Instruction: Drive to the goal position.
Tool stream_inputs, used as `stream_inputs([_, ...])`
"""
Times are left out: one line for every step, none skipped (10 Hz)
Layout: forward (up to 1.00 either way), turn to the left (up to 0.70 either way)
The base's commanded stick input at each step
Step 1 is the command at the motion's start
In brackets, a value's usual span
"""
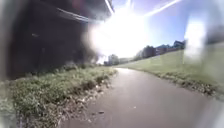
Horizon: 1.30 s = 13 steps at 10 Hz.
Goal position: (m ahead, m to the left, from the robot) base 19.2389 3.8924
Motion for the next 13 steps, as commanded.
stream_inputs([0.45,0.0])
stream_inputs([0.45,0.0])
stream_inputs([0.45,0.0])
stream_inputs([0.45,0.0])
stream_inputs([0.45,0.0])
stream_inputs([0.45,0.0])
stream_inputs([0.45,0.0])
stream_inputs([0.45,0.0])
stream_inputs([0.45,0.0])
stream_inputs([0.45,0.0])
stream_inputs([0.45,0.0])
stream_inputs([0.45,0.0])
stream_inputs([0.45,0.0])
